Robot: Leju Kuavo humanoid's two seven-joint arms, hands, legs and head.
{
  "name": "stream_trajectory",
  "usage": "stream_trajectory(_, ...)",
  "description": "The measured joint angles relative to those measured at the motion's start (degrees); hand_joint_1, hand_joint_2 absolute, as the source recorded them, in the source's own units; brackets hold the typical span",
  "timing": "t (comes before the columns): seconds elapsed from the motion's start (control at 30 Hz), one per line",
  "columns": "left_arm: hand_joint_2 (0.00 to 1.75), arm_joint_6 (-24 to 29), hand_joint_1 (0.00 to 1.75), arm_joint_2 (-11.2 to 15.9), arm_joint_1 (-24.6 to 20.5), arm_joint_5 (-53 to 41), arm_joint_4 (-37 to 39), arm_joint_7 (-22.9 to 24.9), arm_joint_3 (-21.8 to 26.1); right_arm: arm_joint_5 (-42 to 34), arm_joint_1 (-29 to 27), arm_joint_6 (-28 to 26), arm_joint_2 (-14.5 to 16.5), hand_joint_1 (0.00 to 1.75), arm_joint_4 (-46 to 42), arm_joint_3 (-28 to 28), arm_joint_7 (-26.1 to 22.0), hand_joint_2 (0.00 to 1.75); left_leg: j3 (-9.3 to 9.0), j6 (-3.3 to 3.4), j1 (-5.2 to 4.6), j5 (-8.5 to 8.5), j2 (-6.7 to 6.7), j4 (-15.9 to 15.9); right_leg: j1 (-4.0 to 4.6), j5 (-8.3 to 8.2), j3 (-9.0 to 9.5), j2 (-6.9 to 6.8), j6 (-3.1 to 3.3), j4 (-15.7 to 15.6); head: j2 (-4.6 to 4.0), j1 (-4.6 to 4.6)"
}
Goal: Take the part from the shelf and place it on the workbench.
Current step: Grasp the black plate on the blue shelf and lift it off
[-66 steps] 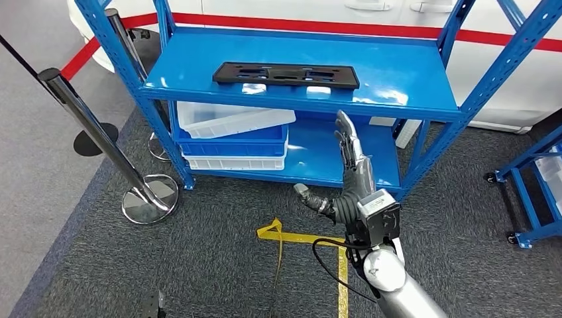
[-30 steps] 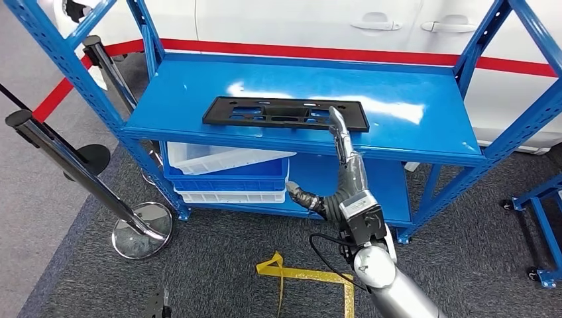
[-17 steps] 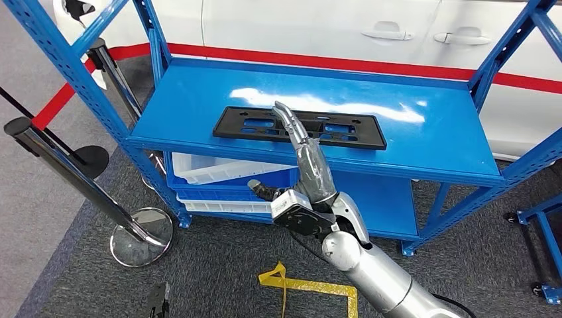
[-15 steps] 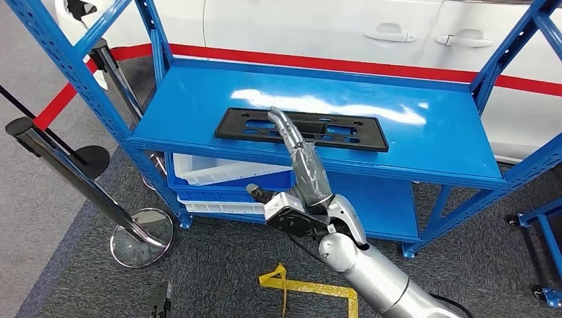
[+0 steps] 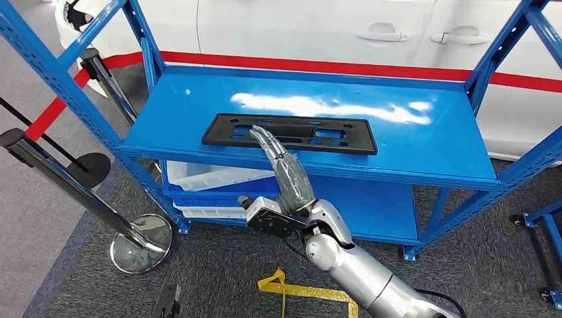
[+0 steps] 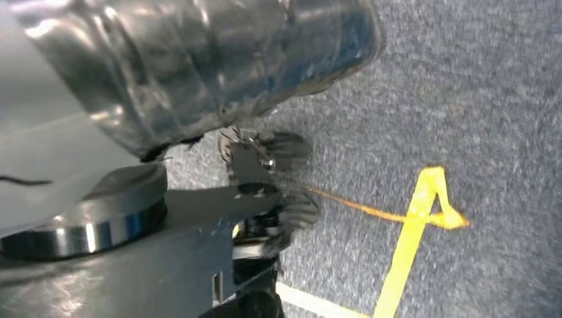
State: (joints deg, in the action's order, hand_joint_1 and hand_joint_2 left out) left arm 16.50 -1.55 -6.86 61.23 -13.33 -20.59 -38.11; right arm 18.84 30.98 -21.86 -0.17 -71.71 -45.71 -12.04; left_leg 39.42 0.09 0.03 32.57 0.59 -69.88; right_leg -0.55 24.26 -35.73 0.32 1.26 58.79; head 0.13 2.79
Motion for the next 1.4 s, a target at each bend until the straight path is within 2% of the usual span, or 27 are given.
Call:
stream_trajectory(0.03, 0.0, -0.09, 0.0, -0.04, 0.05, 0.04, 0.0, -0.01, -0.1, -0.05, 0.02, 0.05, 0.12, 0.0, 0.48, -0.05, -0.01, 1.75, 1.59, -0.24, 0.17, 0.76, -0.03, -2.87, 0.01, 0.02, 0.0, -0.02, 0.03, 0.01, 0.0, 0.0)
stream_trajectory(0.07, 0.0, -0.18, 0.0, -0.08, 0.11, 0.08, 0.0, -0.02, -0.19, -0.09, 0.01, 0.07, 0.2, 0.0, 0.96, -0.09, -0.01, 1.75, 2.34, -0.44, 0.34, 0.51, -0.07, -3.94, 0.0, 0.05, 0.01, -0.02, 0.03, 0.03, 0.0, 0.01)
stream_trajectory(0.1, 0.0, -0.26, 0.0, -0.1, 0.13, 0.13, 0.0, -0.04, -0.26, -0.11, 0.01, 0.07, 0.25, 0.0, 1.39, -0.14, -0.01, 1.75, 2.02, -0.57, 0.51, -0.75, -0.11, -2.83, -0.03, 0.07, 0.03, 0.01, 0.01, 0.07, 0.0, 0.0)
stream_trajectory(0.17, 0.0, -0.36, 0.0, -0.13, 0.06, 0.19, 0.0, -0.08, -0.31, -0.11, 0.02, 0.07, 0.31, 0.0, 2.0, -0.24, 0.01, 1.75, -1.21, -0.67, 0.83, -4.52, -0.18, 4.33, -0.09, 0.19, 0.1, 0.12, -0.2, 0.21, 0.0, 0.01)
stream_trajectory(0.2, 0.0, -0.39, 0.0, -0.15, -0.01, 0.2, 0.0, -0.09, -0.34, -0.11, 0.05, 0.05, 0.34, 0.0, 2.22, -0.27, 0.02, 1.75, -2.87, -0.58, 0.82, -5.74, -0.15, 7.77, -0.03, 0.27, 0.07, 0.2, -0.4, 0.33, 0.0, 0.02)
stream_trajectory(0.23, 0.0, -0.43, 0.0, -0.2, -0.06, 0.24, 0.0, -0.09, -0.4, -0.1, 0.08, 0.04, 0.38, 0.0, 2.43, -0.29, 0.05, 1.75, -3.99, -0.38, 0.76, -6.36, -0.1, 10.08, 0.03, 0.3, 0.04, 0.26, -0.67, 0.37, 0.0, -0.03)
stream_trajectory(0.27, 0.0, -0.48, 0.0, -0.25, -0.07, 0.28, 0.0, -0.09, -0.49, -0.1, 0.1, 0.02, 0.4, 0.0, 2.62, -0.31, 0.08, 1.75, -4.44, -0.13, 0.65, -6.37, -0.03, 11.05, 0.09, 0.28, 0.02, 0.3, -0.96, 0.34, 0.0, -0.06)
stream_trajectory(0.37, 0.0, -0.58, 0.0, -0.33, -0.06, 0.41, 0.0, -0.09, -0.67, -0.03, 0.17, -0.1, 0.41, 0.0, 3.18, -0.37, 0.15, 1.75, -4.73, 0.97, 0.61, -6.76, 0.0, 11.57, 0.0, 0.56, -0.11, 0.3, -1.89, 0.52, 0.0, -0.14)
stream_trajectory(0.43, 0.0, -0.64, 0.0, -0.36, -0.12, 0.45, 0.0, -0.09, -0.69, 0.11, 0.24, -0.26, 0.41, 0.0, 3.48, -0.37, 0.21, 1.75, -4.98, 1.77, 0.74, -7.05, -0.1, 12.0, -0.06, 2.76, -1.57, 0.2, -2.3, 3.89, 0.0, -0.18)
stream_trajectory(0.53, 0.0, -0.77, 0.0, -0.36, -0.15, 0.48, 0.0, -0.08, -0.75, 0.26, 0.2, -0.39, 0.39, 0.0, 3.86, -0.37, 0.35, 1.75, -4.99, 2.21, 0.57, -7.03, -0.19, 12.01, -0.07, 6.99, -5.75, 0.14, -2.52, 13.16, 0.0, -0.2)
stream_trajectory(0.57, 0.0, -0.81, 0.0, -0.36, -0.12, 0.47, 0.0, -0.05, -0.79, 0.26, 0.15, -0.39, 0.38, 0.0, 4.02, -0.37, 0.39, 1.75, -4.99, 2.25, 0.53, -7.0, -0.2, 11.99, -0.07, 7.6, -6.88, 0.13, -2.54, 15.49, 0.0, -0.21)
stream_trajectory(0.6, 0.0, -0.83, 0.0, -0.37, -0.09, 0.45, 0.0, 0.01, -0.83, 0.24, 0.13, -0.38, 0.37, 0.0, 4.2, -0.37, 0.44, 1.75, -5.0, 2.27, 0.49, -6.96, -0.2, 11.96, -0.06, 7.49, -7.45, 0.13, -2.52, 16.57, 0.0, -0.2)
stream_trajectory(0.63, 0.0, -0.84, 0.0, -0.38, -0.08, 0.43, 0.0, 0.11, -0.9, 0.18, 0.13, -0.34, 0.37, 0.0, 4.39, -0.37, 0.48, 1.75, -5.02, 2.27, 0.48, -6.92, -0.18, 11.92, -0.06, 6.53, -7.15, 0.13, -2.44, 15.88, 0.0, -0.2)
stream_trajectory(0.67, 0.0, -0.84, 0.0, -0.41, -0.08, 0.39, 0.0, 0.22, -0.97, 0.07, 0.17, -0.27, 0.37, 0.0, 4.54, -0.37, 0.51, 1.75, -5.08, 2.23, 0.48, -6.86, -0.15, 11.87, -0.05, 4.81, -5.83, 0.13, -2.29, 13.11, 0.0, -0.2)
stream_trajectory(0.73, 0.0, -0.83, 0.0, -0.52, -0.13, 0.33, 0.0, 0.45, -1.1, -0.28, 0.4, -0.05, 0.38, 0.0, 4.78, -0.37, 0.55, 1.75, -5.12, 1.96, 0.34, -6.62, -0.09, 11.63, 0.1, 1.54, -1.91, 0.1, -1.86, 5.26, 0.0, -0.21)
stream_trajectory(0.8, 0.0, -0.83, 0.0, -0.64, -0.16, 0.27, 0.0, 0.6, -1.14, -0.56, 0.64, 0.11, 0.42, 0.0, 4.96, -0.37, 0.53, 1.75, -5.02, 1.55, 0.15, -6.43, -0.1, 11.47, 0.31, 0.59, 0.34, 0.1, -1.55, 0.76, 0.01, -0.12)
stream_trajectory(0.9, 0.0, -0.82, 0.0, -0.73, -0.17, 0.03, 0.0, 0.7, -1.19, -0.77, 0.73, 0.17, 0.49, 0.0, 5.25, -0.37, 0.34, 1.75, -5.03, 0.79, 0.25, -6.24, -0.16, 11.49, 0.34, 0.61, 0.7, 0.26, -0.98, -0.05, 0.01, -0.03)
stream_trajectory(0.93, 0.0, -0.79, 0.0, -0.74, -0.2, -0.05, 0.0, 0.7, -1.2, -0.86, 0.79, 0.2, 0.54, 0.0, 5.32, -0.37, 0.25, 1.75, -4.72, 0.49, 0.33, -5.69, -0.18, 10.71, 0.25, 0.53, 0.91, 0.25, -0.68, -0.32, 0.0, 0.02)
stream_trajectory(1.0, 0.0, -0.71, 0.0, -0.75, -0.25, -0.11, 0.0, 0.7, -1.23, -1.08, 0.98, 0.25, 0.66, 0.0, 5.42, -0.37, 0.14, 1.75, -2.39, -0.04, 0.48, -3.2, -0.23, 5.92, 0.06, 0.47, 1.28, 0.18, -0.17, -0.69, 0.0, 0.17)
stream_trajectory(1.07, 0.0, -0.68, 0.0, -0.75, -0.18, -0.1, 0.0, 0.7, -1.26, -1.28, 1.02, 0.26, 0.7, 0.0, 5.61, -0.37, 0.13, 1.75, 1.53, -0.47, 0.55, -0.45, -0.24, -1.36, 0.1, 0.62, 1.35, 0.13, 0.15, -0.7, 0.0, 0.25)
stream_trajectory(1.1, 0.0, -0.68, 0.0, -0.76, -0.11, -0.09, 0.0, 0.7, -1.29, -1.36, 0.96, 0.24, 0.71, 0.0, 5.74, -0.37, 0.13, 1.75, 2.92, -0.61, 0.59, -0.14, -0.24, -3.6, 0.12, 0.71, 1.4, 0.15, 0.23, -0.69, 0.0, 0.23)
stream_trajectory(1.13, 0.0, -0.68, 0.0, -0.77, -0.06, -0.08, 0.0, 0.7, -1.33, -1.44, 0.91, 0.21, 0.7, 0.0, 5.86, -0.37, 0.14, 1.75, 3.35, -0.68, 0.62, -0.89, -0.24, -3.81, 0.12, 0.82, 1.5, 0.2, 0.26, -0.67, 0.0, 0.23)
stream_trajectory(1.17, 0.0, -0.68, 0.0, -0.77, -0.04, -0.07, 0.0, 0.7, -1.38, -1.53, 0.88, 0.19, 0.7, 0.0, 5.95, -0.37, 0.15, 1.75, 2.64, -0.67, 0.64, -2.62, -0.25, -1.81, 0.12, 0.95, 1.66, 0.29, 0.21, -0.64, 0.0, 0.25)
stream_trajectory(1.23, 0.0, -0.68, 0.0, -0.77, -0.08, -0.07, 0.0, 0.7, -1.5, -1.67, 0.89, 0.14, 0.69, 0.0, 6.02, -0.37, 0.19, 1.75, -0.94, -0.39, 0.62, -6.64, -0.25, 5.84, 0.17, 1.39, 2.12, 0.46, -0.08, -0.57, 0.0, 0.23)
stream_trajectory(1.27, 0.0, -0.67, 0.0, -0.78, -0.12, -0.06, 0.0, 0.7, -1.57, -1.73, 0.92, 0.14, 0.69, 0.0, 6.04, -0.37, 0.21, 1.75, -2.51, -0.16, 0.51, -7.7, -0.21, 9.08, 0.25, 1.61, 2.22, 0.52, -0.3, -0.48, 0.01, 0.22)
stream_trajectory(1.3, 0.0, -0.67, 0.0, -0.79, -0.13, -0.05, 0.0, 0.7, -1.63, -1.77, 0.93, 0.13, 0.68, 0.0, 6.07, -0.37, 0.22, 1.75, -3.48, 0.08, 0.39, -8.06, -0.18, 11.05, 0.31, 1.75, 2.25, 0.55, -0.55, -0.45, 0.01, 0.18)
stream_trajectory(1.4, 0.0, -0.81, 0.0, -0.84, -0.06, -0.06, 0.0, 0.7, -1.79, -2.06, 0.88, 0.11, 0.66, 0.0, 6.14, -0.37, 0.23, 1.75, -4.08, 0.88, 0.31, -7.57, -0.13, 12.01, 0.33, 2.15, 2.33, 0.54, -1.42, -0.46, 0.0, 0.15)
